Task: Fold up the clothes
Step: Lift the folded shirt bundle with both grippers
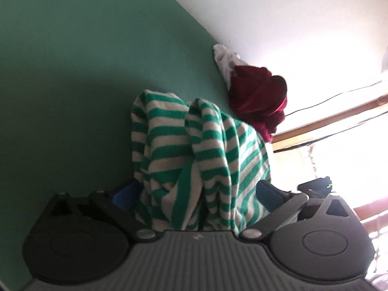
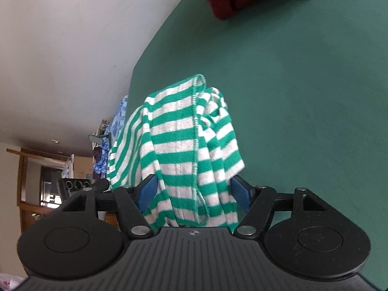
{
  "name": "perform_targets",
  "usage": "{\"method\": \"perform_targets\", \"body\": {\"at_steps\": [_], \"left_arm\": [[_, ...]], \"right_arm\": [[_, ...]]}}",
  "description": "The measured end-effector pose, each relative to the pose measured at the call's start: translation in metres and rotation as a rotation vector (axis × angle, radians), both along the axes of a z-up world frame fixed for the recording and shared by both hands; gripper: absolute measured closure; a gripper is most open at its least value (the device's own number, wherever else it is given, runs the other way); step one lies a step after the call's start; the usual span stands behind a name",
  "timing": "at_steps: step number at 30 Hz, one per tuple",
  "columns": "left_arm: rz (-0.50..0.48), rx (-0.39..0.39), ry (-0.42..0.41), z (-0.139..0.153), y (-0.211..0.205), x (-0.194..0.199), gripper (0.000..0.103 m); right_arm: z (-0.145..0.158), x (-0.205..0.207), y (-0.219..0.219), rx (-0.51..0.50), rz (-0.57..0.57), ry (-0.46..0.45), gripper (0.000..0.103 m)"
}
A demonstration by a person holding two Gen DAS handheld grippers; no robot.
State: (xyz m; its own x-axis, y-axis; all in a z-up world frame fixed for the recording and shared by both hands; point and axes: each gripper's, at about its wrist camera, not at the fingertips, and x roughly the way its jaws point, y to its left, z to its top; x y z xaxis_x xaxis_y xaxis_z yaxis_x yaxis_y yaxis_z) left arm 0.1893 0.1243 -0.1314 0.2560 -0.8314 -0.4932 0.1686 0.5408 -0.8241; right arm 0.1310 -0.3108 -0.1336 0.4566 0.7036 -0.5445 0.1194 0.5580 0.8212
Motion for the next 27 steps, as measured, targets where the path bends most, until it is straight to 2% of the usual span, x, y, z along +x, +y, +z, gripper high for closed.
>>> {"method": "perform_targets", "body": {"at_steps": [2, 5, 10, 15, 20, 21, 22, 23, 26, 27], "left_arm": [[-0.008, 0.000, -0.002, 0.001, 0.000, 0.000, 0.001], [-0.014, 0.006, -0.033, 0.002, -0.014, 0.002, 0.001], [-0.032, 0.004, -0.045, 0.001, -0.021, 0.004, 0.001], [-0.041, -0.007, 0.005, -0.001, -0.019, 0.012, 0.001], [-0.007, 0.028, -0.053, 0.003, -0.029, 0.004, 0.001], [0.008, 0.036, -0.068, 0.003, -0.030, 0.001, 0.002], [0.017, 0.046, -0.086, 0.004, -0.032, -0.003, 0.003], [0.026, 0.057, -0.105, 0.004, -0.034, -0.006, 0.003], [0.058, 0.101, -0.155, 0.006, -0.039, -0.015, 0.008], [0.076, 0.127, -0.166, 0.008, -0.039, -0.017, 0.019]], "right_arm": [[0.000, 0.006, 0.004, 0.013, 0.021, -0.011, 0.024], [-0.001, 0.013, 0.008, 0.042, 0.042, -0.031, 0.017], [-0.001, 0.023, 0.018, 0.042, 0.055, -0.072, 0.017], [-0.004, 0.017, 0.003, 0.054, 0.043, -0.034, 0.029], [-0.001, 0.016, 0.005, 0.047, 0.010, -0.027, 0.024], [0.001, 0.016, 0.008, 0.029, 0.012, -0.033, 0.025], [0.003, 0.015, 0.012, 0.004, 0.009, -0.041, 0.030], [0.004, 0.014, 0.015, -0.022, 0.006, -0.049, 0.042], [0.002, 0.010, 0.019, -0.046, -0.013, -0.063, 0.050], [0.001, 0.008, 0.017, -0.048, -0.021, -0.066, 0.051]]}}
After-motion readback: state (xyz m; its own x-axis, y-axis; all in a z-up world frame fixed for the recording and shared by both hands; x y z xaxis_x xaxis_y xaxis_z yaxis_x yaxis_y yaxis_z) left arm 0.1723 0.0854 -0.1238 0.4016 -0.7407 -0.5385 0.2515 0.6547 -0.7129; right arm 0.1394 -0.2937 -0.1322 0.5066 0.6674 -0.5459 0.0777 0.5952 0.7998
